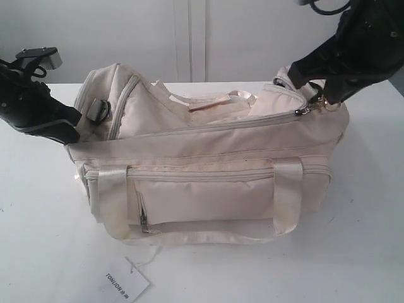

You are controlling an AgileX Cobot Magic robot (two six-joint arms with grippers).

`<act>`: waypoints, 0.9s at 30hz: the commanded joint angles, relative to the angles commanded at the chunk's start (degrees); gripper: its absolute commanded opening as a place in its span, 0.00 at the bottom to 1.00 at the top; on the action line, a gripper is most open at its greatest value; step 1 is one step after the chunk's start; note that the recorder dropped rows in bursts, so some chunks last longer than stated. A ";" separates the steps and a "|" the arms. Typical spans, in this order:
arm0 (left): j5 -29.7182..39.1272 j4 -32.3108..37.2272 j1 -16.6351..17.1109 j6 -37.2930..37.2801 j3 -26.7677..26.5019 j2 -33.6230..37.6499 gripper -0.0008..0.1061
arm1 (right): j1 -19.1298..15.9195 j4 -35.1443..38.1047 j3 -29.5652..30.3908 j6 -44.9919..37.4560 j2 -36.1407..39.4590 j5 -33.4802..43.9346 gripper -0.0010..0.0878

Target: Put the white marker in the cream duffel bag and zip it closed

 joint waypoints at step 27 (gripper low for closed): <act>1.55 -8.47 -0.12 4.07 0.00 -9.23 0.49 | 0.00 12.64 0.00 -1.39 4.88 -11.68 0.01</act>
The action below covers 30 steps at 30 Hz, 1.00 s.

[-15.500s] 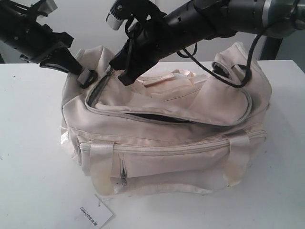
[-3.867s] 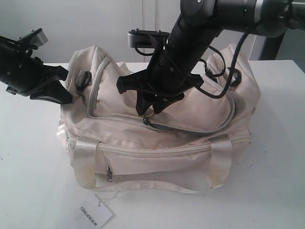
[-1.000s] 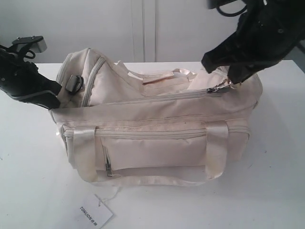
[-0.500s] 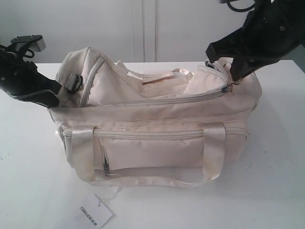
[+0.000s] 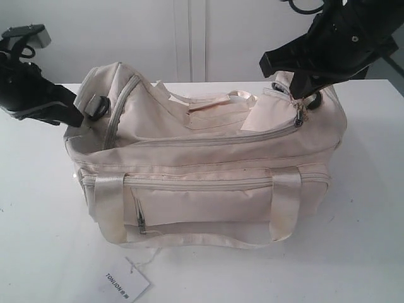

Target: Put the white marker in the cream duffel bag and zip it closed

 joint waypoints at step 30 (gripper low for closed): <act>11.82 -8.86 -15.78 35.11 0.00 -14.90 0.49 | -6.81 7.95 0.00 7.41 2.52 -3.77 0.01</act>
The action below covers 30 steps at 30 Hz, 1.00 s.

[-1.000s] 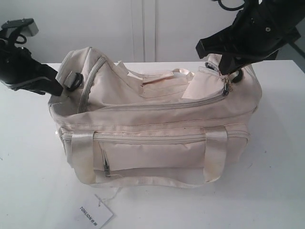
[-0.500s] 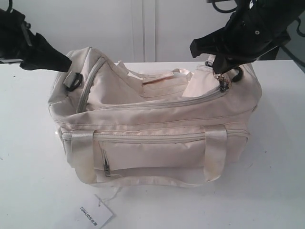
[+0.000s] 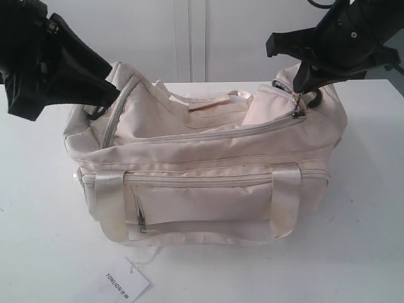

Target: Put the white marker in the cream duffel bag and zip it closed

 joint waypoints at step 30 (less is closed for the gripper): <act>-48.79 1.92 -26.38 5.34 3.52 20.66 0.49 | -0.62 1.31 0.00 -1.69 0.00 0.74 0.01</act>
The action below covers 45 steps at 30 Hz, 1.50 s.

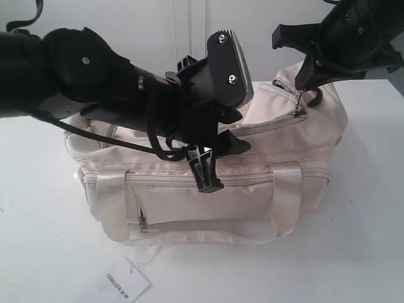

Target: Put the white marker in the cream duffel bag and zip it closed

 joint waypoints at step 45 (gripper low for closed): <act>1.78 1.71 0.00 0.59 0.00 2.83 0.01 | 0.00 -16.79 0.00 0.94 -3.68 -14.24 0.01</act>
